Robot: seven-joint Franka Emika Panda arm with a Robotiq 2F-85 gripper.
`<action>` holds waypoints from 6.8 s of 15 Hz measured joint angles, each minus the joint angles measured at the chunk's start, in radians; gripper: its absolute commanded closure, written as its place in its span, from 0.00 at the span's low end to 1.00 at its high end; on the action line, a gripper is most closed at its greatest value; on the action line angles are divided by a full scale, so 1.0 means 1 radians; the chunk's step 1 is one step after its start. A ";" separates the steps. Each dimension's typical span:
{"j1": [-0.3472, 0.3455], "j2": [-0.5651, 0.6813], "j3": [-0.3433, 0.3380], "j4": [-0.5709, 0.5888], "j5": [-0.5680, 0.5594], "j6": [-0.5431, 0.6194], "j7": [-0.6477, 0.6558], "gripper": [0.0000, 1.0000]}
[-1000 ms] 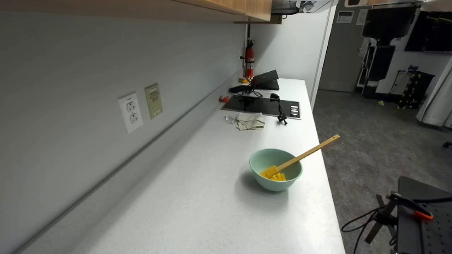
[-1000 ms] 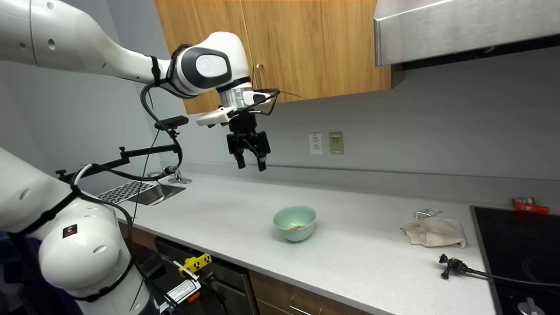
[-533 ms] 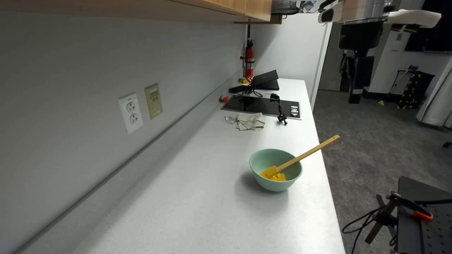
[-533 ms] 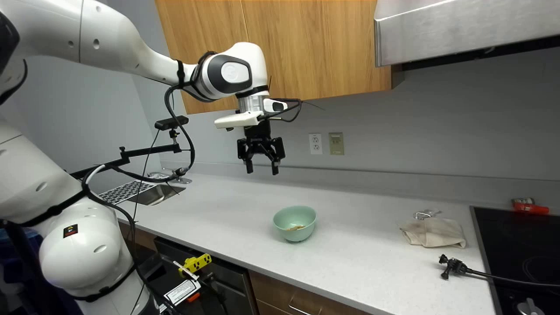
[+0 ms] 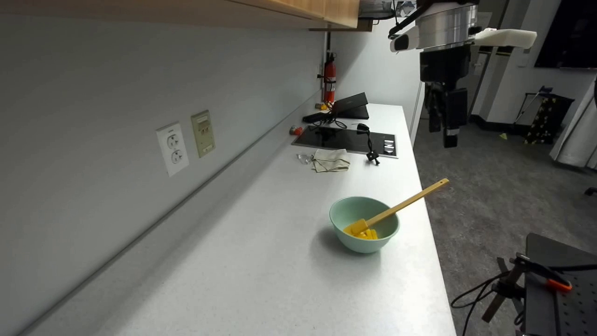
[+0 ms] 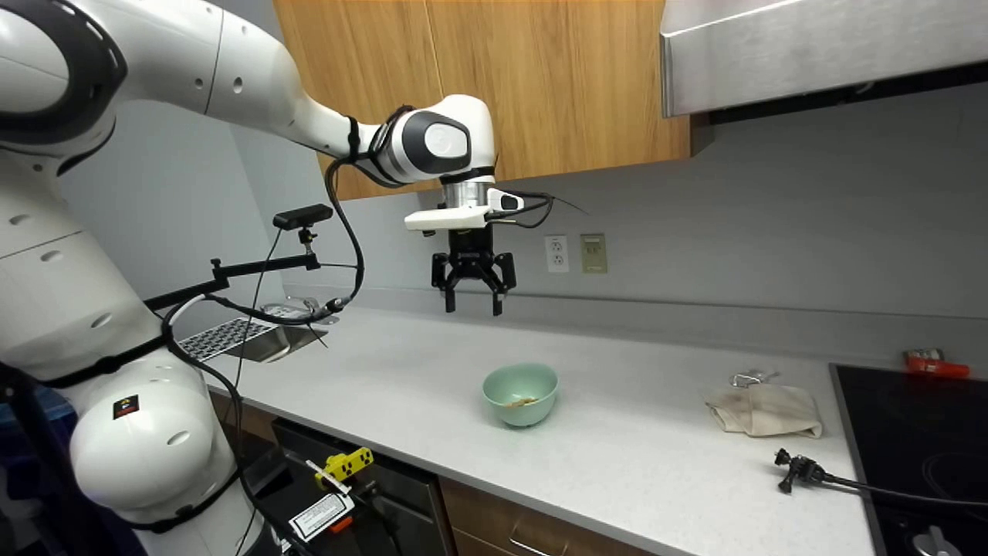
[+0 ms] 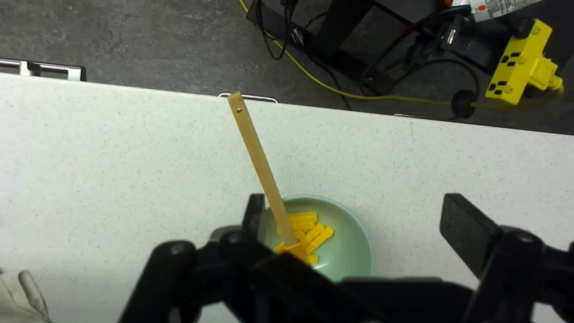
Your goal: Use the spoon to stir the contents of the bowl
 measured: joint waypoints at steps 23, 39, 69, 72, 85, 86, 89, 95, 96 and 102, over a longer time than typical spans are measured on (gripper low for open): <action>-0.007 0.121 0.000 -0.120 -0.116 0.309 -0.112 0.00; -0.039 0.257 -0.002 -0.144 -0.254 0.280 -0.177 0.09; 0.013 0.241 0.087 -0.027 -0.551 0.064 -0.140 0.96; 0.027 0.273 0.098 -0.023 -0.650 0.021 -0.116 0.96; 0.048 0.366 0.140 0.061 -0.702 0.007 -0.043 0.96; 0.050 0.363 0.140 0.063 -0.710 0.006 -0.036 0.96; 0.052 0.348 0.140 0.063 -0.742 -0.024 -0.034 0.96; 0.067 0.310 0.146 0.050 -0.827 -0.186 -0.059 0.96; 0.068 0.310 0.148 0.048 -0.828 -0.200 -0.066 0.96; 0.068 0.339 0.156 0.043 -0.759 -0.194 -0.102 0.96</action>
